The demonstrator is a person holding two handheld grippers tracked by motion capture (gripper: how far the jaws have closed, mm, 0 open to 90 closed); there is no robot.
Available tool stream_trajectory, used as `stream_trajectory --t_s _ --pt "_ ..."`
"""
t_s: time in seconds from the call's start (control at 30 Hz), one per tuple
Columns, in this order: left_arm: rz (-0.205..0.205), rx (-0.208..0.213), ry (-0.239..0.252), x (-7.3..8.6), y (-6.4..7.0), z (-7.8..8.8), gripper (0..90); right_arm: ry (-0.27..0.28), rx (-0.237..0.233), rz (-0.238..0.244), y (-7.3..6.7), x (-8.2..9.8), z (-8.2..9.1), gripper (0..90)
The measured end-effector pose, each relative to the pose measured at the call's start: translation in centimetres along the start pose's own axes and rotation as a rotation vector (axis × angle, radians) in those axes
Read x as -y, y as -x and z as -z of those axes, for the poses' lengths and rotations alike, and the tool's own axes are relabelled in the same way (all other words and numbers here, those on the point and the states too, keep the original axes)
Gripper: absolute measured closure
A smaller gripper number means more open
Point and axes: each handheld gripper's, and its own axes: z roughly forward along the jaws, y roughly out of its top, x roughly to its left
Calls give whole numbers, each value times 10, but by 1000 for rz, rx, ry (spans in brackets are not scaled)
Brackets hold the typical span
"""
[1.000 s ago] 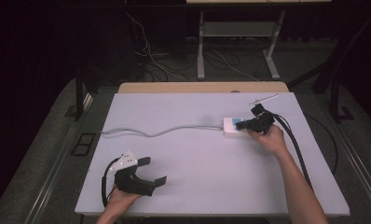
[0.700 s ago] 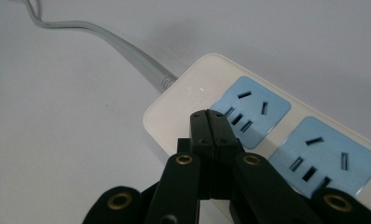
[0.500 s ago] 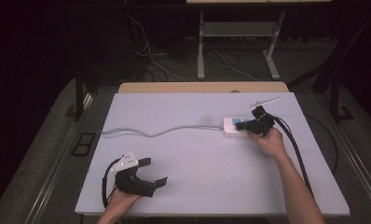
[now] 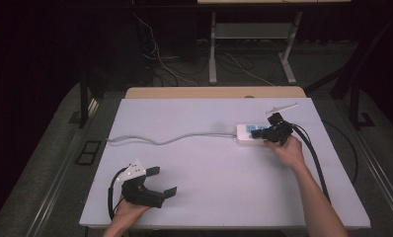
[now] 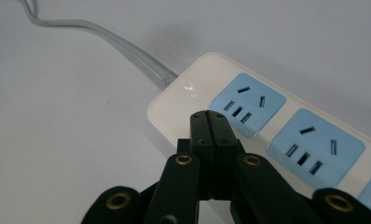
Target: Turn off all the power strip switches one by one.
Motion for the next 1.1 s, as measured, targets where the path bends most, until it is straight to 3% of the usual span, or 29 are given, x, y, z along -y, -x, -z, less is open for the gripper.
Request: stream_trajectory --t_s 0.13,0.27,0.6,0.63,0.67,0.73,0.87,1.1 --pt "-6 2 -2 0 2 0 0 60 -21 -38 1 4 10 897" --pt "-3 3 -1 0 3 0 0 80 -22 -50 -2 7 19 846" --pt "-6 7 1 -1 4 -1 0 182 -5 -96 -20 27 49 372" --pt "-7 8 1 -1 4 -1 0 189 -6 -115 -23 32 54 264" --pt "-7 8 0 -1 4 -2 0 189 -6 -115 -23 32 54 264" --pt "-7 9 0 -1 4 -2 0 188 -7 -127 -26 38 58 144" --pt "-7 8 1 -1 4 -2 0 198 -17 -123 -37 52 65 7" --pt "-6 8 1 -1 4 -2 0 214 -35 -93 -57 83 79 4"
